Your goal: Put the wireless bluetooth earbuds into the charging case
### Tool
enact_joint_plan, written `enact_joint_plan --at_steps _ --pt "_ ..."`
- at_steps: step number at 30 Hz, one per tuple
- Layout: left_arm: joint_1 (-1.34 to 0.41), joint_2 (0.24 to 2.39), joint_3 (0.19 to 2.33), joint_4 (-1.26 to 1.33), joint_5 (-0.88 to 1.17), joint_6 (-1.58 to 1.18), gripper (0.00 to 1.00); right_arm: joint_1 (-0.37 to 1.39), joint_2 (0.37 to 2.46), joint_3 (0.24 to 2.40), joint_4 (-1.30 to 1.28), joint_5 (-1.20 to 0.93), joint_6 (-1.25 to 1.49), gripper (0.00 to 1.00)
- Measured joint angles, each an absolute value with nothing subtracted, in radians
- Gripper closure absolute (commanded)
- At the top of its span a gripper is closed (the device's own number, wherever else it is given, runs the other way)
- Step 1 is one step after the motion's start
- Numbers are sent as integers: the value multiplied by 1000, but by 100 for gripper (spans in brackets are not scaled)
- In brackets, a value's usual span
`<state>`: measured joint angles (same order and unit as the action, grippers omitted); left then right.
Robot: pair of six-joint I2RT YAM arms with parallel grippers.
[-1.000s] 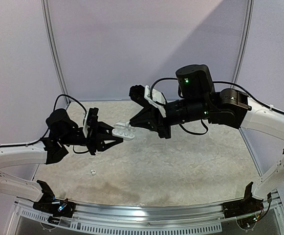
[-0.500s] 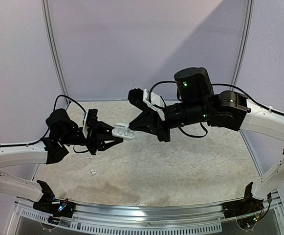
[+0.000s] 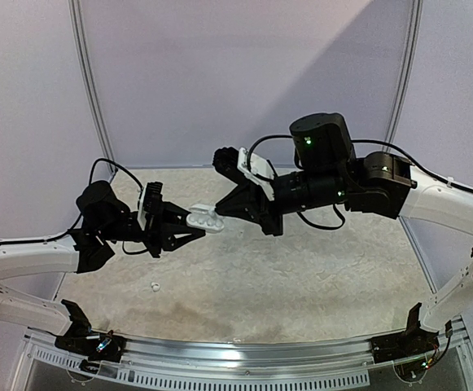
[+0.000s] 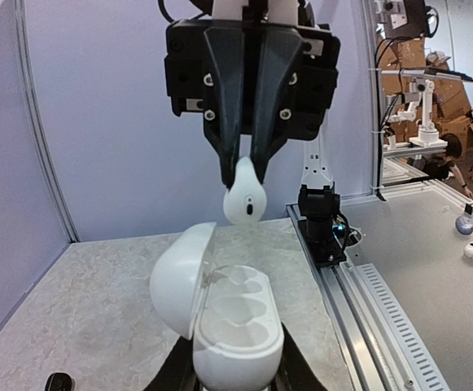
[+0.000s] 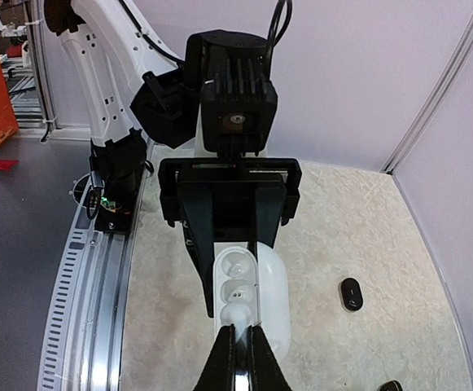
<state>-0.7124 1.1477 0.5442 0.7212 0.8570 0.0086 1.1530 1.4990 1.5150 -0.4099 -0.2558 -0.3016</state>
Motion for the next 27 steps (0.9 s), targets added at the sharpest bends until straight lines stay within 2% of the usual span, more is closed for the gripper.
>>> enact_joint_plan --at_steps 12,27 --pt "-713 1147 544 721 849 9 100 1186 1600 1634 -406 -231 -376 100" --pt "-714 1145 544 710 832 6 100 1203 1664 1677 -481 -146 -432 100"
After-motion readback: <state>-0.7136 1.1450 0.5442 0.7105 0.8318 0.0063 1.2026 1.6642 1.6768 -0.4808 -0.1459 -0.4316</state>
